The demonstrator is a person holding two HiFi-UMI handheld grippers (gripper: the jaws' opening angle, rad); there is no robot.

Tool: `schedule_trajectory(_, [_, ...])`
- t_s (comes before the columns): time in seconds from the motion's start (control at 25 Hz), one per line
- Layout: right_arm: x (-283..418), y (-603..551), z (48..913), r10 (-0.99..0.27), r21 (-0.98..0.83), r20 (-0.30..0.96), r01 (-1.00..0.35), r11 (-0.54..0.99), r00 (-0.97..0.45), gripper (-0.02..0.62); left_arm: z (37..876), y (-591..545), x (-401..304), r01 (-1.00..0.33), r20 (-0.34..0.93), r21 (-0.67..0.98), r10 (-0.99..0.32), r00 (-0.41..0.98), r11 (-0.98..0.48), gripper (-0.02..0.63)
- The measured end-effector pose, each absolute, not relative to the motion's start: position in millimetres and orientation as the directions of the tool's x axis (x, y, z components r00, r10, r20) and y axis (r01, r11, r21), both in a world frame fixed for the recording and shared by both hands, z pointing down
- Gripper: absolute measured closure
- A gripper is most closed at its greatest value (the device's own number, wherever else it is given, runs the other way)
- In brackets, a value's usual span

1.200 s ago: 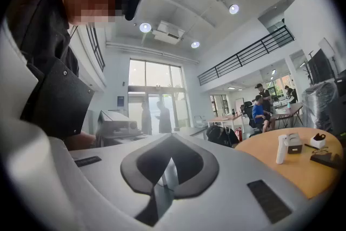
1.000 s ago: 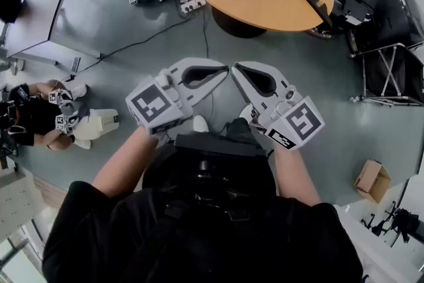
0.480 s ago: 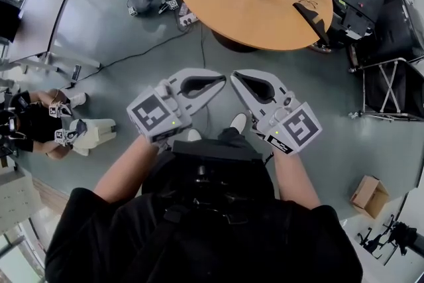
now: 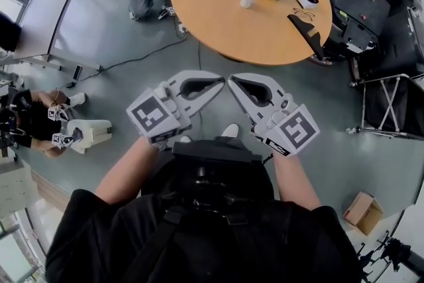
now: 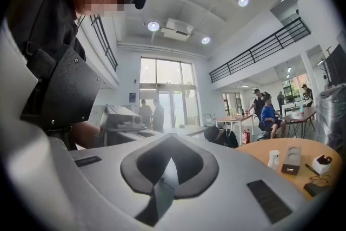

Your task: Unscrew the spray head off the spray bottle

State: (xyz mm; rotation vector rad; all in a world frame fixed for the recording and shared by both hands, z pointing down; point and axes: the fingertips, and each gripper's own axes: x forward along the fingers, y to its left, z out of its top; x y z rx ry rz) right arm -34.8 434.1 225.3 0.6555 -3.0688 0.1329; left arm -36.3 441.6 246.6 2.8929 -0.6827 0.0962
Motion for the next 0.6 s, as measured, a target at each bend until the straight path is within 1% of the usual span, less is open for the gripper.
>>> schedule_trajectory(0.28, [22, 405, 225, -0.370, -0.080, 0.004, -0.369, 0.926, -0.929, 0.603, 246, 415, 20, -0.489, 0.119, 0.141, -0.476, 0.871, -0.861, 0.606])
schedule_trajectory(0.6, [50, 367, 239, -0.356, -0.101, 0.001, -0.355, 0.930, -0.934, 0.603, 260, 382, 41, -0.518, 0.137, 0.132, -0.502, 0.854, -0.845, 0.606])
